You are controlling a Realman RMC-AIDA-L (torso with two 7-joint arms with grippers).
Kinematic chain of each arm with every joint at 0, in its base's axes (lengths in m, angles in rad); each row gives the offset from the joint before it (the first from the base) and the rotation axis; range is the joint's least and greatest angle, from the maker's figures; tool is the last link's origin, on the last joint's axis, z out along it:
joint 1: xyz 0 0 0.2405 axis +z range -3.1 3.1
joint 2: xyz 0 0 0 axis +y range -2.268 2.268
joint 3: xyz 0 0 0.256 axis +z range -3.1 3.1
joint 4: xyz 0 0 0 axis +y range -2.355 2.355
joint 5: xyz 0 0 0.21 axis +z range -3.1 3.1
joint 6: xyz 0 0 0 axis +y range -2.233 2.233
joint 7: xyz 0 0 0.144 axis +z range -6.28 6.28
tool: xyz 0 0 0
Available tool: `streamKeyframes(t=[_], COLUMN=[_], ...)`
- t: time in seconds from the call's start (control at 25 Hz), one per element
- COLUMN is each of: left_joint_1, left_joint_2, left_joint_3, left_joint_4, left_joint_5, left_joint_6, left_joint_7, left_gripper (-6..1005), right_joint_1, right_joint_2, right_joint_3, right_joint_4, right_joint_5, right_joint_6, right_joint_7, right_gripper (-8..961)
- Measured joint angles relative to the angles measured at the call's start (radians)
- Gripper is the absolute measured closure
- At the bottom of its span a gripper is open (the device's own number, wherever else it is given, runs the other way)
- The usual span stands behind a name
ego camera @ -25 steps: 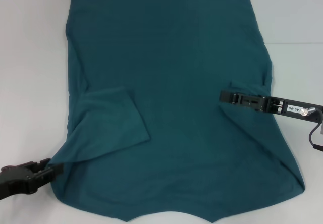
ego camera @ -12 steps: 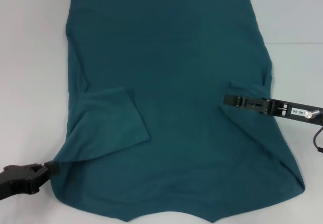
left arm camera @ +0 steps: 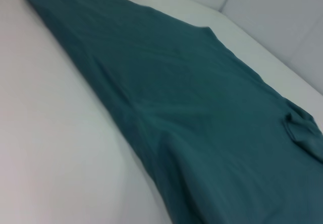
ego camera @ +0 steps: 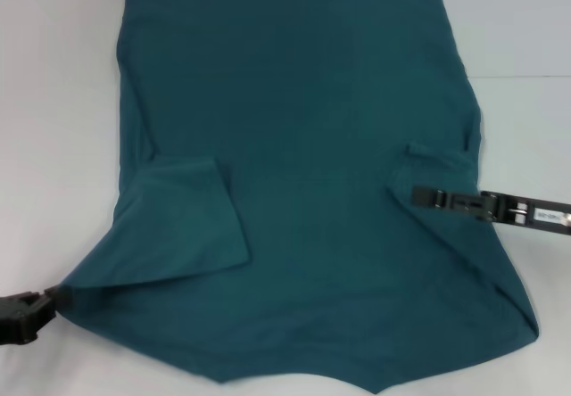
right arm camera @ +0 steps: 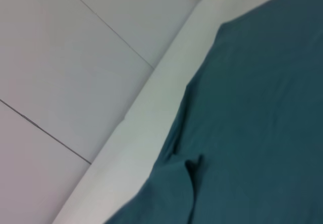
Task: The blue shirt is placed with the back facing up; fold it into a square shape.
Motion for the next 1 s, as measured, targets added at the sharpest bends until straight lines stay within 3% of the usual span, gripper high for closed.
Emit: streamKeyframes(t=[0.48,0.8,1.0], left_joint_1=[0.012,0.012,0.004], left_joint_2=[0.002,0.002,0.003], left_joint_3=[-0.02,-0.02,-0.014], left_joint_4=[0.009,0.009,0.003], left_joint_5=[0.005,0.015,0.016], left_joint_6=[0.022,0.072,0.075], left_joint_7=[0.0,0.007,0.008], left_gripper=[978,978,977], right_joint_1=[-0.083,-0.11,-0.127], right_joint_2=[-0.036,-0.084,-0.09], right_joint_3=[0.009,0.006,0.011], right_joint_4=[-0.001,-0.011,-0.072], right_joint_5=[-0.006,-0.107,-0.13], right_joint_6=[-0.067,-0.093,-0.094], right_joint_7=[0.053,0.15,0.2], right_gripper=[28,29,29])
